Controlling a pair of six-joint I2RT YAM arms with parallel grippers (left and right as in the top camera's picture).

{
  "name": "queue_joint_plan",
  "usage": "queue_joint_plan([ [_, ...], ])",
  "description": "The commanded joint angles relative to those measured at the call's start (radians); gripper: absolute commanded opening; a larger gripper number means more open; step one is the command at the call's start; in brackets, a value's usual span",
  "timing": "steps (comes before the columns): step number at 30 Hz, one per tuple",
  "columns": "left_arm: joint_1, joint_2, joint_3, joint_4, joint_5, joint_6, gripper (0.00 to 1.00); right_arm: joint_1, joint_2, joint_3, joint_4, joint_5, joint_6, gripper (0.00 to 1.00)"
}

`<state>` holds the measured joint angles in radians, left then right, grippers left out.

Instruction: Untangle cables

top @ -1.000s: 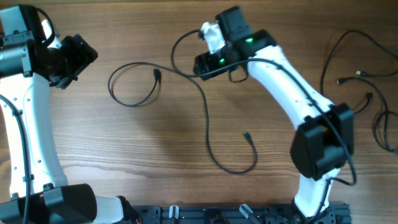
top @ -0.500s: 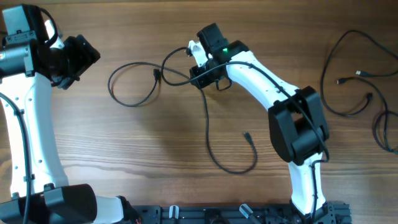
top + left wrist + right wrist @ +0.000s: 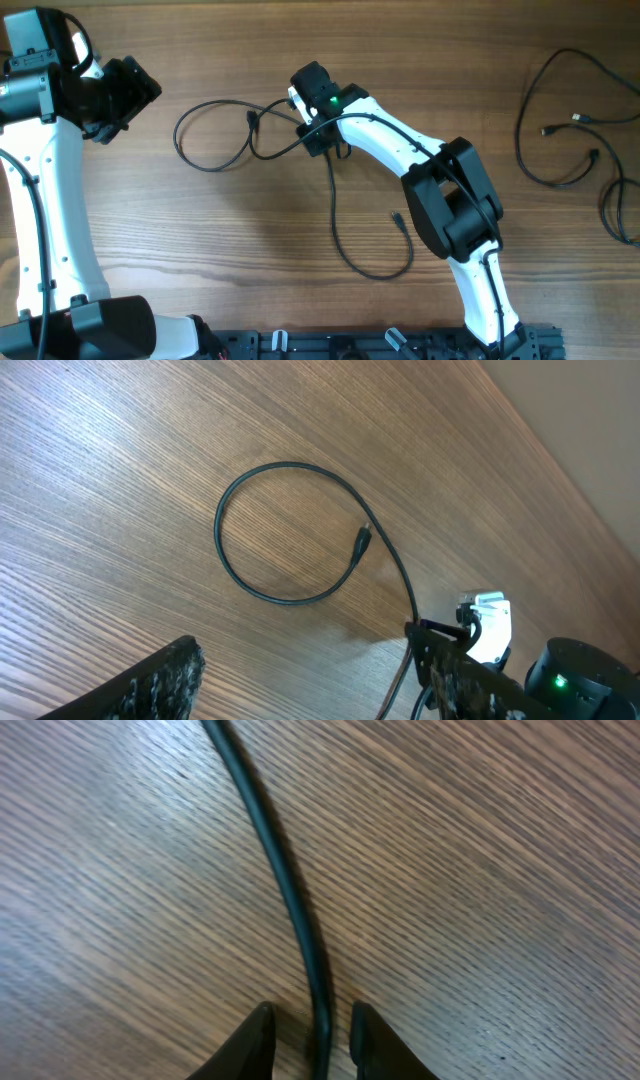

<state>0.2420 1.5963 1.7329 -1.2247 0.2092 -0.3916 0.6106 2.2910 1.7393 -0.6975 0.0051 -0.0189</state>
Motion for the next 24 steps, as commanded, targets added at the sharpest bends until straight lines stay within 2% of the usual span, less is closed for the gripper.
queue_joint_plan([
  [1,-0.003,0.003,0.005,0.000,-0.005,-0.006,0.76,-0.002,0.027,0.013,0.000,0.029,-0.008,0.19],
  [4,-0.003,0.003,0.005,0.000,-0.005,-0.006,0.76,-0.002,0.027,0.003,-0.005,0.028,-0.008,0.15],
  [12,-0.003,0.003,0.005,0.000,-0.005,-0.006,0.76,0.011,0.027,-0.070,-0.006,0.028,-0.010,0.15],
  [14,-0.003,0.003,0.005,0.000,-0.005,-0.006,0.76,0.011,0.026,-0.070,-0.007,0.028,-0.007,0.04],
  [19,-0.003,0.003,0.005,0.000,-0.005,-0.006,0.76,-0.006,0.003,-0.042,-0.032,0.029,0.077,0.04],
  [24,-0.003,0.003,0.005,0.001,-0.005,-0.006,0.76,-0.046,-0.103,0.046,-0.113,0.021,0.110,0.04],
])
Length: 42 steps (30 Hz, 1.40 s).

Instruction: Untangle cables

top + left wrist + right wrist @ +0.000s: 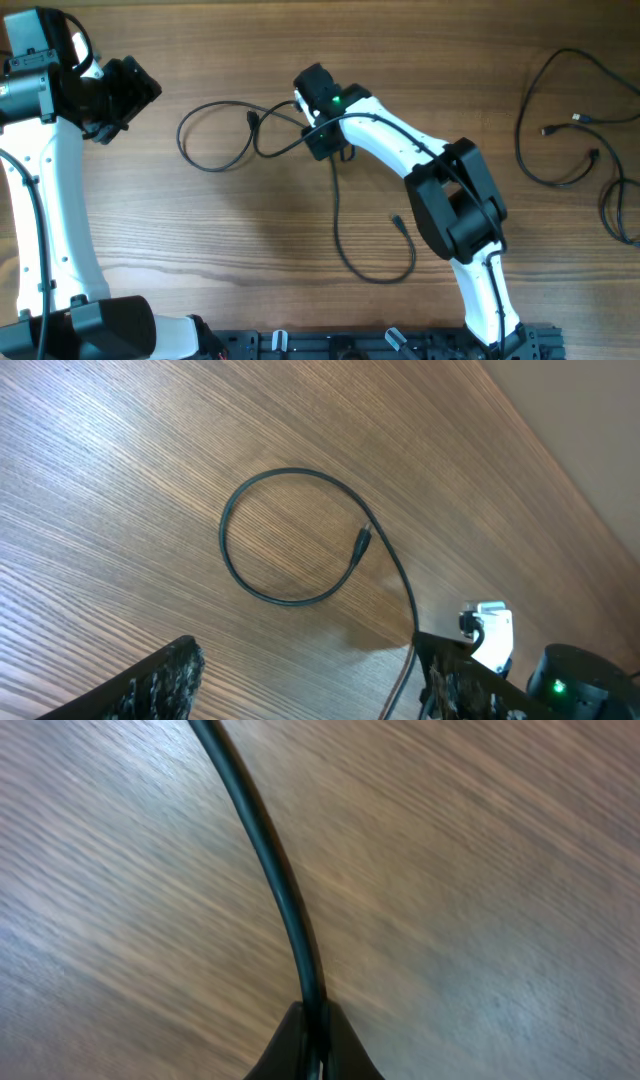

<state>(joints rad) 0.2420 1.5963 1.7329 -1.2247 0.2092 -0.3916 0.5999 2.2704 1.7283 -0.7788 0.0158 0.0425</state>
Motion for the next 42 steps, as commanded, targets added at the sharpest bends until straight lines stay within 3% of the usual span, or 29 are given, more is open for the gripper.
queue_joint_plan([
  [1,-0.003,0.003,0.005,0.002,-0.005,-0.006,0.76,-0.049,-0.117,0.087,-0.054,0.010,0.065,0.04],
  [5,-0.003,0.003,0.005,0.001,-0.005,-0.006,0.76,-0.119,-0.268,0.150,-0.057,0.024,0.110,0.05],
  [11,-0.003,0.003,0.005,0.004,-0.005,-0.006,0.77,-0.320,-0.462,0.157,0.093,0.067,0.233,0.04],
  [20,-0.003,0.004,0.005,0.012,-0.005,-0.006,0.77,-0.700,-0.504,0.156,0.359,0.059,0.495,0.04],
  [25,-0.003,0.004,0.005,0.020,-0.005,-0.010,0.77,-0.751,-0.469,0.156,0.316,-0.169,0.378,0.04],
  [29,-0.003,0.004,0.005,0.031,0.000,-0.014,0.77,-0.702,-0.430,0.150,0.174,-0.175,0.274,0.06],
  [34,-0.015,0.004,0.003,0.026,0.003,-0.014,0.77,-0.650,-0.357,0.143,0.077,-0.211,0.179,0.21],
  [38,-0.082,0.011,-0.002,0.027,0.002,-0.011,0.77,-0.652,-0.249,0.143,0.036,-0.398,0.158,0.34],
  [42,-0.140,0.025,-0.002,0.028,0.002,-0.009,0.77,-0.652,-0.163,0.143,0.023,-0.470,0.155,0.37],
])
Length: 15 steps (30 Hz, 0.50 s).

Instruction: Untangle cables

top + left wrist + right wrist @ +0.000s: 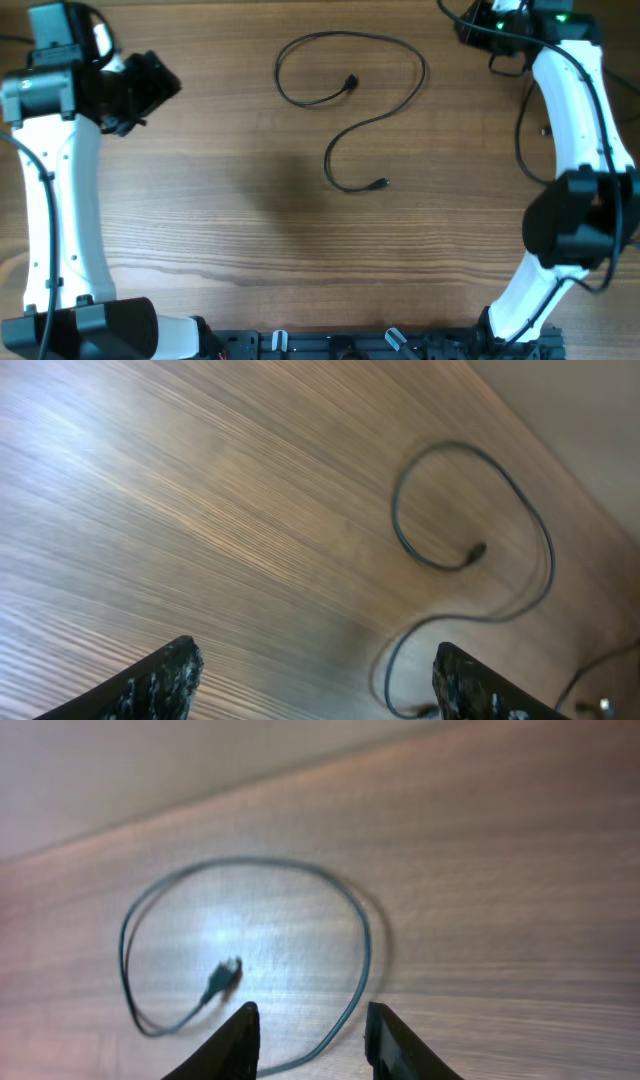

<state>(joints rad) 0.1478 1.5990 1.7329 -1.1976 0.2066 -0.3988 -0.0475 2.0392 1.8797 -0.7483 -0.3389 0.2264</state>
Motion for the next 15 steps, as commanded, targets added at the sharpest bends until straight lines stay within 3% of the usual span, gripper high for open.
queue_joint_plan([
  [1,-0.061,0.027,-0.002,0.001,0.005,-0.002,0.77,-0.005,0.090,-0.008,-0.010,-0.124,-0.030,0.38],
  [15,-0.133,0.080,-0.002,0.025,0.005,-0.002,0.77,-0.001,0.277,-0.008,0.029,-0.240,-0.039,0.49],
])
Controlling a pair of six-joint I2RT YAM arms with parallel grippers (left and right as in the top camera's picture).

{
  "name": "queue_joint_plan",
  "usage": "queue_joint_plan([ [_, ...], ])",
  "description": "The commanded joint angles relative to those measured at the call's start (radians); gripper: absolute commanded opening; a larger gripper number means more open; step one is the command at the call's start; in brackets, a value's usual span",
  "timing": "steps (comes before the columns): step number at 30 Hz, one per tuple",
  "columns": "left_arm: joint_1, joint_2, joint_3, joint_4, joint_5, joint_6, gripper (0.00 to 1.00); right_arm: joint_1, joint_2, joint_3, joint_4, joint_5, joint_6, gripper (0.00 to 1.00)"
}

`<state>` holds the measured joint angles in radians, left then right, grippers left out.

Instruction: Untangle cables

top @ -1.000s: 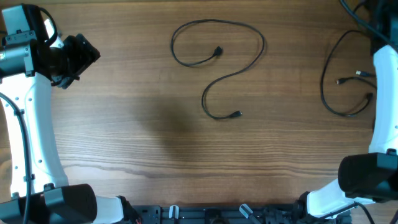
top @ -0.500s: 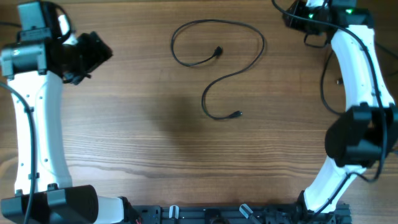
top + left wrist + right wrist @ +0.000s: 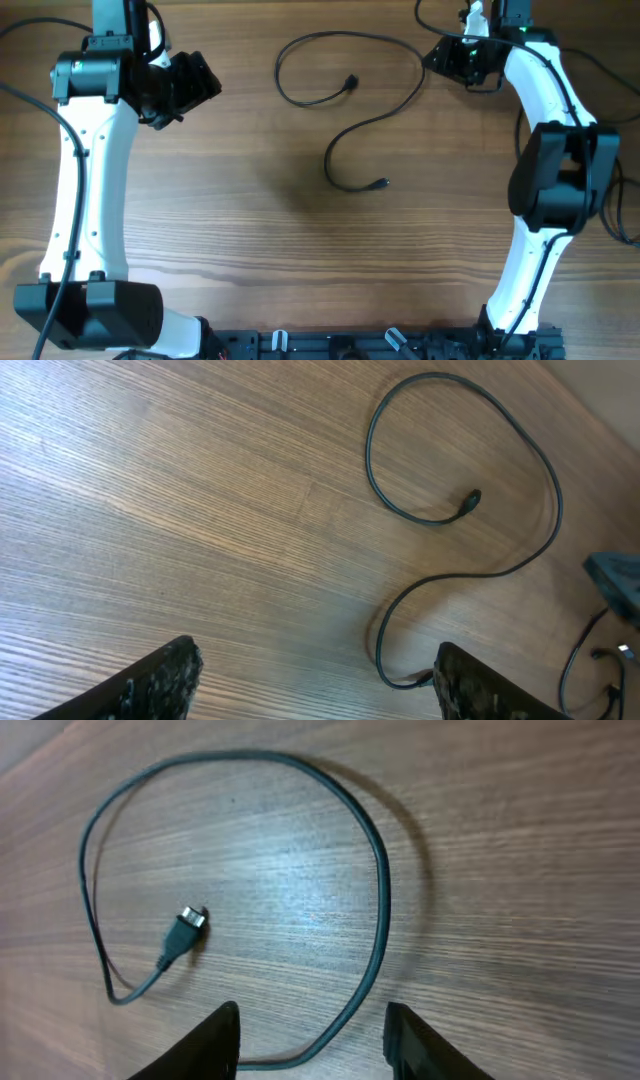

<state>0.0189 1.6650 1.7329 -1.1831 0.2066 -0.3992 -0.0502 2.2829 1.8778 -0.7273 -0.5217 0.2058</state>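
Observation:
One black cable [image 3: 412, 95] lies on the wooden table at the upper middle. It makes a loop, then an S-curve down to a plug [image 3: 383, 183]; its other plug [image 3: 350, 82] lies inside the loop. My right gripper [image 3: 440, 58] hovers open just right of the loop's right bend. In the right wrist view the cable [image 3: 378, 910] and a plug [image 3: 180, 935] lie below the open right gripper [image 3: 312, 1045]. My left gripper [image 3: 195, 90] is open, left of the loop. The left wrist view shows the whole cable [image 3: 545, 490] ahead of the left gripper [image 3: 315, 685].
More black cables [image 3: 612, 78] lie along the table's right edge, behind my right arm. The table's far edge [image 3: 600, 400] runs close behind the loop. Both arm bases stand at the near edge.
My right gripper moved from the far top right corner left and down to the loop's right bend, its jaws wider apart. The left gripper shifted right toward the loop. The cable lies unchanged.
My right gripper stood open astride the cable, which then lay left of centre. It was then shut on the cable. Later the cable lay spread out at the upper middle with the gripper open at the top right. Now both open grippers flank the loop.

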Motion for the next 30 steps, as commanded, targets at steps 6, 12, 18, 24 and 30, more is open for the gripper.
queue_joint_plan([
  [6,-0.004,0.015,-0.002,0.016,0.005,-0.002,0.77,0.014,0.070,-0.006,0.011,-0.079,-0.020,0.52],
  [12,-0.004,0.015,-0.002,0.016,0.005,-0.002,0.77,0.018,0.116,-0.006,0.037,-0.078,0.020,0.52],
  [18,-0.004,0.015,-0.002,0.016,0.005,-0.002,0.78,0.020,0.142,-0.006,0.089,-0.051,0.138,0.54],
  [24,-0.004,0.015,-0.002,0.016,0.005,-0.002,0.78,0.051,0.180,-0.006,0.143,-0.055,0.169,0.54],
  [30,-0.004,0.015,-0.002,0.016,0.005,-0.002,0.78,0.083,0.182,-0.004,0.191,-0.017,0.182,0.18],
])
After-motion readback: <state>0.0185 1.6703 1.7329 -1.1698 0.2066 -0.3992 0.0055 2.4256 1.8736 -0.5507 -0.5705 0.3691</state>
